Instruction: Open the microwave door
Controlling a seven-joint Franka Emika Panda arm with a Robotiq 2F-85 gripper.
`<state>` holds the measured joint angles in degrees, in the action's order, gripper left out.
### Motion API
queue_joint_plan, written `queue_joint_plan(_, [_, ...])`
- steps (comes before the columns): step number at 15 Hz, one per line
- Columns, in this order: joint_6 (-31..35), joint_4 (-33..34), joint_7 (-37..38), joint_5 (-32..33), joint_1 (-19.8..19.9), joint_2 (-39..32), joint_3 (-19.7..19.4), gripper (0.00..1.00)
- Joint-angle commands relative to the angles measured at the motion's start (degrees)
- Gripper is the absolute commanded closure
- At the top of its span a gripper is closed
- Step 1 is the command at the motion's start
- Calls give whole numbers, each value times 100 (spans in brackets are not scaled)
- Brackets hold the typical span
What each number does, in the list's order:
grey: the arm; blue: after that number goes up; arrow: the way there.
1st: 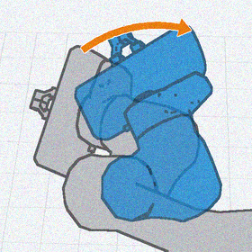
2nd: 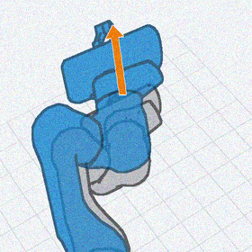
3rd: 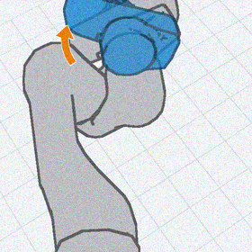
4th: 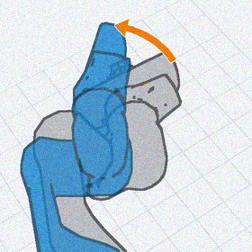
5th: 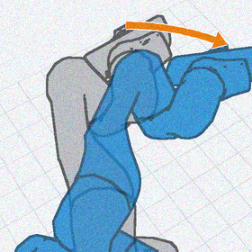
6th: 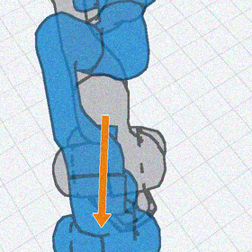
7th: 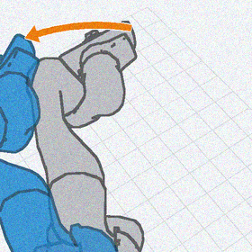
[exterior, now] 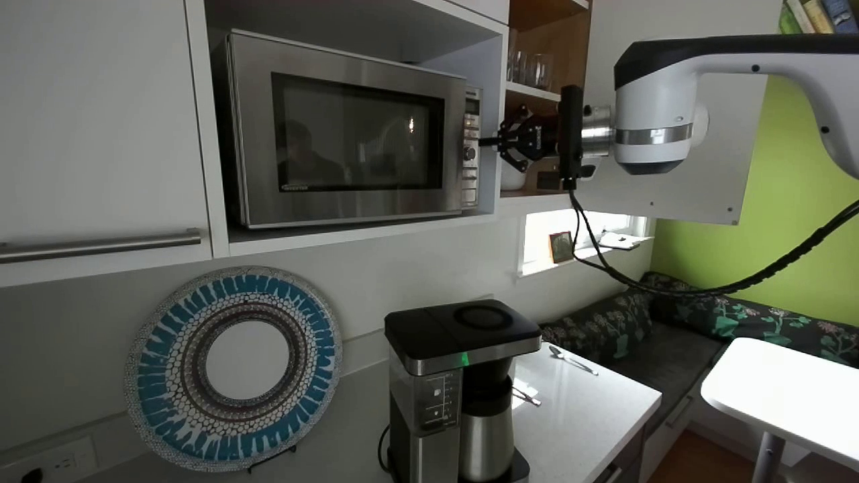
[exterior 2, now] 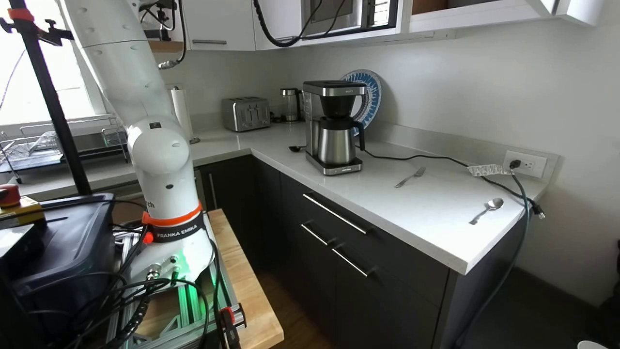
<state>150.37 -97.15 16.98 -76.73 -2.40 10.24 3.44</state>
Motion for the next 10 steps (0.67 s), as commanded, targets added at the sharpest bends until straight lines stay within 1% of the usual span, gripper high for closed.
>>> queue_joint_plan(1, [215, 434, 11, 1, -40, -389, 26, 100])
queue_joint_plan(6, [-1, 864, 161, 72, -97, -758, 60, 100])
queue_joint_plan(10, [-31, 1100, 240, 118, -163, -965, 115, 100])
